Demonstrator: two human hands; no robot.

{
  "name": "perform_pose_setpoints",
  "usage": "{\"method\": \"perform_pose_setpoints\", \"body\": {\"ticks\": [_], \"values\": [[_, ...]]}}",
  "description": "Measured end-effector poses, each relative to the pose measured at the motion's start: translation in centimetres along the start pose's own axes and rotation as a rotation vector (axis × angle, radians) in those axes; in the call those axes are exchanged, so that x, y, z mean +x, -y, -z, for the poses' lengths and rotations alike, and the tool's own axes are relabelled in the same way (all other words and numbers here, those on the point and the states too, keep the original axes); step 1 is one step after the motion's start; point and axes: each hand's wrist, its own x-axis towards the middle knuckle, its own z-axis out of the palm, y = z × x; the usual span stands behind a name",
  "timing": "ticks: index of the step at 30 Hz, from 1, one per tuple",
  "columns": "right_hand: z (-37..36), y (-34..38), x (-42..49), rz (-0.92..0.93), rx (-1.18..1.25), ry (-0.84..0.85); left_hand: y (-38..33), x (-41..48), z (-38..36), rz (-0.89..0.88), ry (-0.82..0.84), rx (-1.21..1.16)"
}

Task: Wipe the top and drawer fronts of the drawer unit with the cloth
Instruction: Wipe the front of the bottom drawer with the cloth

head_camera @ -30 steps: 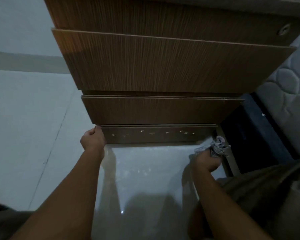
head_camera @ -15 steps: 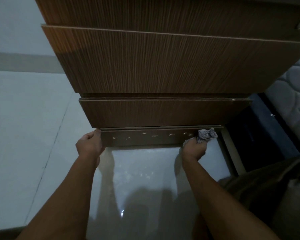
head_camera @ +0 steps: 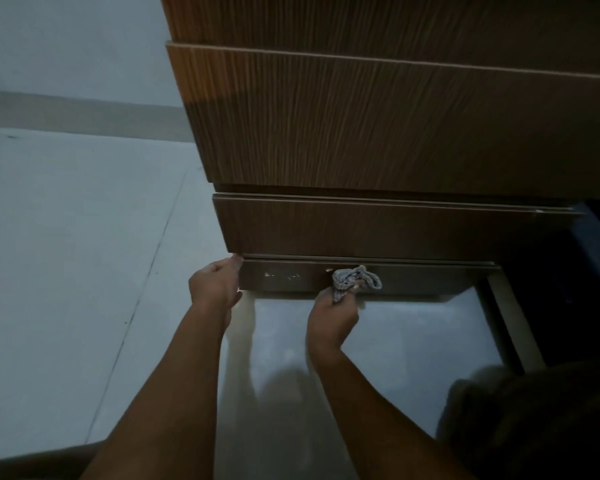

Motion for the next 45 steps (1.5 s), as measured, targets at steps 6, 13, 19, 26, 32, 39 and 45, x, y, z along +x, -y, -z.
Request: {"method": "perform_pose_setpoints", "body": {"ticks": [6, 13, 19, 26, 32, 39, 45], "values": [[-3.1, 1.0, -5.0, 0.104, 0.009, 0.116, -0.2, 0.5, 0.5, -0.015, 0.014, 0.052], [-5.2, 1.5, -8.9, 0.131, -0.085, 0.288, -0.3, 0.7, 0.8, -0.066, 0.037, 0.104], [-5.7, 1.4, -11.0, 0.096, 0.023, 0.592, -0.7, 0.9, 1.1, -0.101, 0.066, 0.187], [-4.7, -1.5, -9.9, 0.036, -0.086, 0.823, -0.9, 1.2, 1.5, -0.104, 0.093, 0.274], [-5.0, -3.4, -8.9, -0.299, -0.051, 0.550, -0.9, 1.1, 1.6, -0.119, 0.081, 0.281], [-6.1, 2.2, -6.8, -0.416, 0.016, 0.566, -0.8, 1.6, 1.5, -0.128, 0.080, 0.279], [-3.7, 2.3, -7.1, -0.161, -0.167, 0.954, -1.0, 1.6, 1.5, -0.151, 0.080, 0.320]]}}
